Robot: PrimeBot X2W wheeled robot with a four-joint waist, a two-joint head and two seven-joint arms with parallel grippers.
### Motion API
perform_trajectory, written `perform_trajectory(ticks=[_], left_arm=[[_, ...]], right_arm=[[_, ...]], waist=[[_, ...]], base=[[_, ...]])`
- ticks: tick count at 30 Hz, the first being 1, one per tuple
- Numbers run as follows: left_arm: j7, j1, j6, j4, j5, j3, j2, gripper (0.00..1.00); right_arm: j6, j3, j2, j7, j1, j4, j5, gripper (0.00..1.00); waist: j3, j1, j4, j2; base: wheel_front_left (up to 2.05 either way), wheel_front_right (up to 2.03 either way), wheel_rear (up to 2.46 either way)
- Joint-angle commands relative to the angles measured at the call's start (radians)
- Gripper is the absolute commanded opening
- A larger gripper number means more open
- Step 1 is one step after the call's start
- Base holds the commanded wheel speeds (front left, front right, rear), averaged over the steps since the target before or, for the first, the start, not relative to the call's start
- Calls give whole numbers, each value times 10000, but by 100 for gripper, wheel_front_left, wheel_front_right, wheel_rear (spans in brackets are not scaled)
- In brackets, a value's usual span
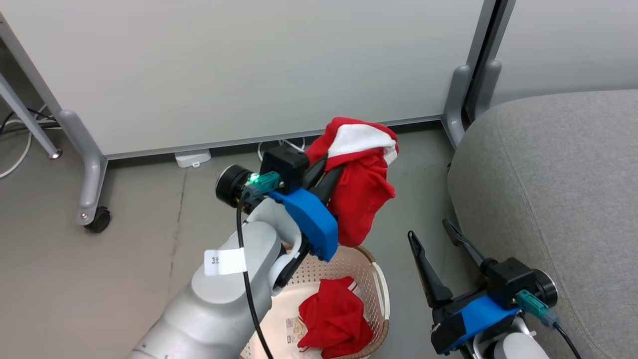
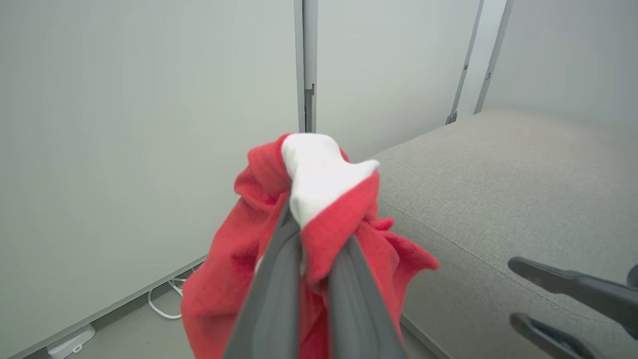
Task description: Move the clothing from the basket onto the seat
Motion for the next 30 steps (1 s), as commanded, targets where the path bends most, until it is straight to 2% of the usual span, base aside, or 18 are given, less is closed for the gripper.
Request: perform_trajectory(ticks=[1, 13, 30], left_arm=[[-2, -143, -9, -35, -45, -36, 4, 0], [31, -829, 188, -33, -590, -1199, 3, 0], [-268, -1086, 386, 344, -1437, -2013, 6, 0]], right_arm=[[1, 7, -25, 14, 154, -28, 45, 100], [1, 176, -25, 87, 282, -80, 115, 100], [1, 587, -25, 53, 95, 85, 337, 100]], waist=[[-23, 2, 0, -1], [-182, 2, -92, -1], [-57, 2, -326, -1]], base=[[0, 0, 0], [0, 0, 0], [0, 0, 0]])
